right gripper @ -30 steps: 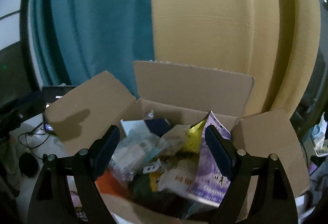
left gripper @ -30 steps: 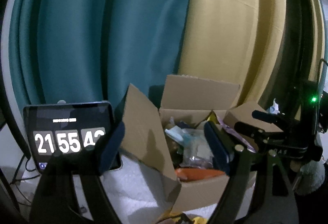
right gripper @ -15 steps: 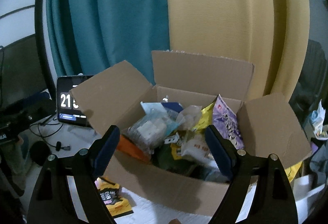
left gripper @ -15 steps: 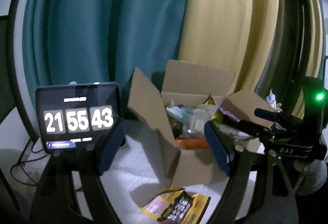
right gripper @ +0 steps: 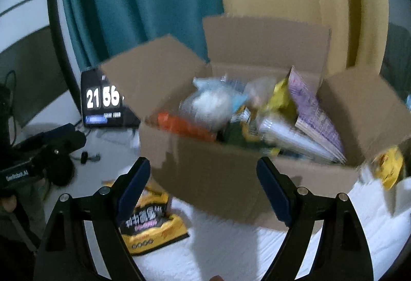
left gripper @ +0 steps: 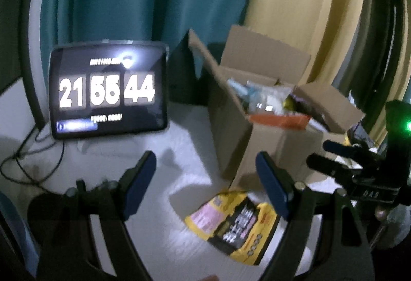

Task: Organize snacks
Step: 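Move both tools back toward the yellow-black chip bag on the table, then grasp the yellow-black chip bag with the right tool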

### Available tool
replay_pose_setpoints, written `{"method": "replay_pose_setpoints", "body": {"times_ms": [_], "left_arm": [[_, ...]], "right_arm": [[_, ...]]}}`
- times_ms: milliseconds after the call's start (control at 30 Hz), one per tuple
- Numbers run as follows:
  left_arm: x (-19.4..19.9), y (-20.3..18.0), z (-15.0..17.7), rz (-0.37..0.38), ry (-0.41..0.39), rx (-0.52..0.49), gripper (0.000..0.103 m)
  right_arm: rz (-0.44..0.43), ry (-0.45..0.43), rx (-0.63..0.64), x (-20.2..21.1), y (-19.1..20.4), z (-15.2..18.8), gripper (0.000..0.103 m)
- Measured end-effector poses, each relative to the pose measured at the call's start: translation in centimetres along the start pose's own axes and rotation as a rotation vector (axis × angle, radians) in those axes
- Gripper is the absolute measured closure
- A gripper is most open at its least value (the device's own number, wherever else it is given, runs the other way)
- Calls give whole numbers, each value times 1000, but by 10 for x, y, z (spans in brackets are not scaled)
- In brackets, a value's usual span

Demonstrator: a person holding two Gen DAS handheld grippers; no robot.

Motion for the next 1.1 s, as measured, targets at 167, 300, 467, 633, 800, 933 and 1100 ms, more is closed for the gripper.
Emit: {"method": "replay_pose_setpoints", "body": {"times_ms": [167, 300, 467, 633, 800, 933, 1100], "left_arm": [[-8, 0, 28, 19, 50, 23, 22], [-16, 0, 53, 32, 101, 43, 22], [-17, 3, 72, 33, 132, 56, 22], [-13, 11, 78, 25, 139, 77, 22], [-13, 19, 87, 13, 152, 92, 22], [-13, 21, 94, 5, 166, 106, 22], [-6, 22, 97, -8, 167, 118, 22]], "right_arm": [[-19, 88, -12, -23, 4, 35, 16], [-28, 148, 8, -40, 13, 54, 16], [-69, 215, 67, -63, 30, 69, 16], [-89, 263, 102, -85, 42, 80, 16], [-101, 293, 130, -95, 53, 88, 15], [-87, 290, 142, -96, 59, 92, 16], [-127, 286, 177, -89, 69, 97, 44]]}}
Point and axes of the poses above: each gripper's, at about its wrist camera, not at the fingertips, and x roughly against the way its jaws point, y to its left, z to its underside, the point moved 5 cm from there along -x, roughly the way its jaws point, and after that the axes turned 13 degrees about -x, right-handed, at the moved point
